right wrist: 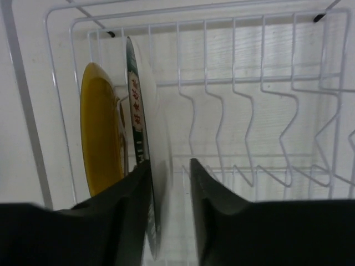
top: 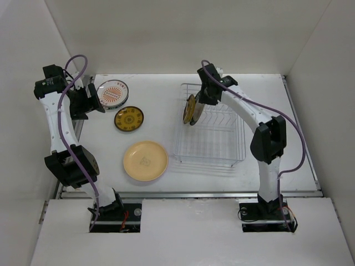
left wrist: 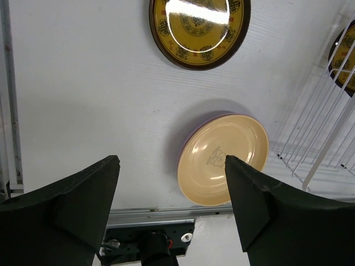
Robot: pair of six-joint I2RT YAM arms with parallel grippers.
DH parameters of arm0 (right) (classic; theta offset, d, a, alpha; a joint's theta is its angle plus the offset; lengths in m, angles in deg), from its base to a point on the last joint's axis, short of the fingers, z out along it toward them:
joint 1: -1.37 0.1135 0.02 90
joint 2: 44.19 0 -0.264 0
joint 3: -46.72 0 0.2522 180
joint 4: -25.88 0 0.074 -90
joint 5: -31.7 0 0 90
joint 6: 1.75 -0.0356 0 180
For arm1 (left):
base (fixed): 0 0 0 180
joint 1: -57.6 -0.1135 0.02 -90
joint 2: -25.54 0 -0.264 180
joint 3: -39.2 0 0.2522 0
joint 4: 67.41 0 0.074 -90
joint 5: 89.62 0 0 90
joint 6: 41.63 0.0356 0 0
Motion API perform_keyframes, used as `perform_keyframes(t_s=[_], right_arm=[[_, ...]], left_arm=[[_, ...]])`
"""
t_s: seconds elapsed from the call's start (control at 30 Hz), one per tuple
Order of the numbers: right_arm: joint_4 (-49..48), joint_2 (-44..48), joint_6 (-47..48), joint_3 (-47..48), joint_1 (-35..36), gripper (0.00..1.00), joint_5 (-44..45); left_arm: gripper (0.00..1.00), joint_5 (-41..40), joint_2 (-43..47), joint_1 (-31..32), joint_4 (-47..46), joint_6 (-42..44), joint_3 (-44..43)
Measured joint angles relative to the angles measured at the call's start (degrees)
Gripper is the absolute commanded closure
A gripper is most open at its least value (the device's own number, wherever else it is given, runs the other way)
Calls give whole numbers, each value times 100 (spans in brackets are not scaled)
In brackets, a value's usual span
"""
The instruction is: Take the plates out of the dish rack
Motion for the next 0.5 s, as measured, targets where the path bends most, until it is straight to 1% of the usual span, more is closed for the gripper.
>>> perform_keyframes(t_s=[0.03,0.07,0.1,0.3,0.33,0.5], right_arm=[[-15,-33,-9,-24,0,78,-66],[-31,-52,-17,-31,2,97,-122],[-39,-63,17,-35,7,100,-142],[68,-68,74,-7,17,100,4],[120,-68,76,33,28,100,66],[767,7,144,800,98,100,557]], left_arm=[[26,7,0,0,0,7,0],[26,9,0,0,0,9,0],[26,11,0,0,2,9,0],[23,166,0,175,103,249,4],[21,232,0,245,140,308,7],[16,649,-61,675,415,673,7]])
